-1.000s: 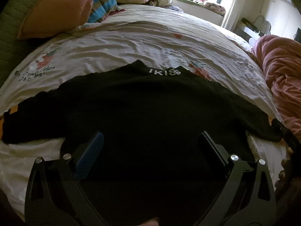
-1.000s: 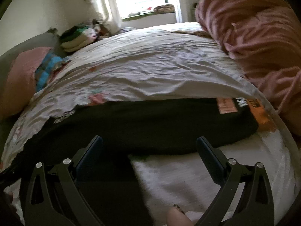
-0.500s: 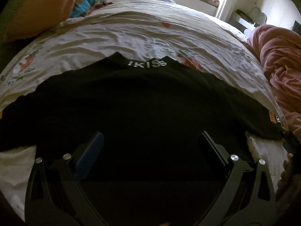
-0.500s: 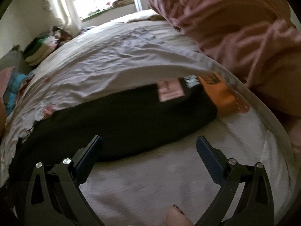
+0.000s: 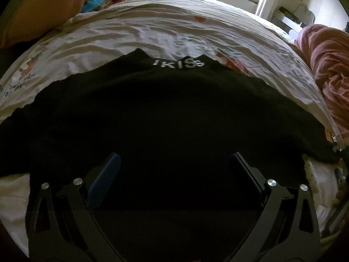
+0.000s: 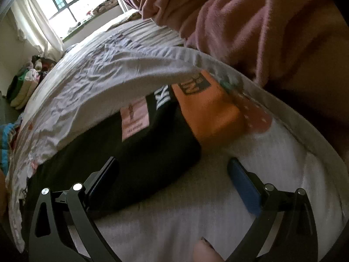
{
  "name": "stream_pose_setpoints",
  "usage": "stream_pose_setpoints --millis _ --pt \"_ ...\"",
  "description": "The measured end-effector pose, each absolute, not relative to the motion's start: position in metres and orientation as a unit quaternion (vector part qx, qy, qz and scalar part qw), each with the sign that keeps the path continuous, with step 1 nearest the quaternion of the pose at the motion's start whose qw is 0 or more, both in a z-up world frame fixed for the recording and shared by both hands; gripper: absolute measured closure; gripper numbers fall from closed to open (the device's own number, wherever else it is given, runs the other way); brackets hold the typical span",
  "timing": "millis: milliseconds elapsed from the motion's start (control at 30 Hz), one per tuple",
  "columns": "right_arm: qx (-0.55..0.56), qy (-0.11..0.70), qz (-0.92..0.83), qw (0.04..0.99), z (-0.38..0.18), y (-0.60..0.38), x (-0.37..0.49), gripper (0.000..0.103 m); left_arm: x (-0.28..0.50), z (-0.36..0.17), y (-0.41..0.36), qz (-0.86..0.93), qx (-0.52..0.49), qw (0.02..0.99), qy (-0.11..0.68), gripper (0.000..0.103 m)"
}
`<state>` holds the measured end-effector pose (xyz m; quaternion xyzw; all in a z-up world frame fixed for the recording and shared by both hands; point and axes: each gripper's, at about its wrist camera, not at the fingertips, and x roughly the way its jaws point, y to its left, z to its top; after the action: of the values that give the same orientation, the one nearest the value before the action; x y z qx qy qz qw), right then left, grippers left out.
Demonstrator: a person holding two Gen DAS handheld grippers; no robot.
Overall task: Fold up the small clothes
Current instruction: 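Move the right tool to an orange pant cuff and close on it, then lift the orange cuff up off the bed with the right tool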
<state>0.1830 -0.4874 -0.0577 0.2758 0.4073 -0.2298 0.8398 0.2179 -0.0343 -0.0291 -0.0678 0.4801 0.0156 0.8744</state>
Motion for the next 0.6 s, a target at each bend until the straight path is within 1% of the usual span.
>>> stream_pose_setpoints --millis 167,233,267,300,333,367,400,500,567,600 --pt "0.285 0.385 -0.236 0.845 -0.061 -0.5 0.192 0.007 0.215 -0.029 -0.023 0.023 -0.083 0.875 0.476 0.009" --pt "0.291 0.375 -0.239 0.847 -0.061 -0.505 0.194 0.012 0.213 -0.026 -0.02 0.025 -0.088 0.876 0.474 0.009" --pt "0.292 0.369 -0.243 0.848 -0.061 -0.507 0.194 0.018 0.213 -0.025 -0.019 0.024 -0.089 0.876 0.473 0.009" --pt "0.294 0.365 -0.246 0.848 -0.061 -0.509 0.195 0.026 0.212 -0.022 -0.019 0.023 -0.09 0.877 0.471 0.009" --pt "0.298 0.359 -0.248 0.849 -0.061 -0.511 0.195 0.031 0.209 -0.018 -0.019 0.022 -0.093 0.879 0.467 0.009" --pt "0.304 0.352 -0.247 0.85 -0.061 -0.515 0.194 0.045 0.208 -0.015 -0.018 0.021 -0.095 0.88 0.464 0.009" --pt "0.31 0.344 -0.243 0.852 -0.06 -0.517 0.194 0.062 0.207 -0.012 -0.017 0.021 -0.098 0.881 0.462 0.009" --pt "0.334 0.329 -0.218 0.856 -0.059 -0.523 0.19 0.081 0.202 -0.003 -0.014 0.021 -0.104 0.885 0.454 0.009" --pt "0.328 0.315 -0.203 0.867 -0.05 -0.519 0.186 0.086 0.201 0.002 -0.013 0.021 -0.105 0.885 0.453 0.009" --pt "0.325 0.308 -0.194 0.873 -0.044 -0.515 0.185 0.087 0.199 0.005 -0.012 0.022 -0.106 0.885 0.452 0.009"
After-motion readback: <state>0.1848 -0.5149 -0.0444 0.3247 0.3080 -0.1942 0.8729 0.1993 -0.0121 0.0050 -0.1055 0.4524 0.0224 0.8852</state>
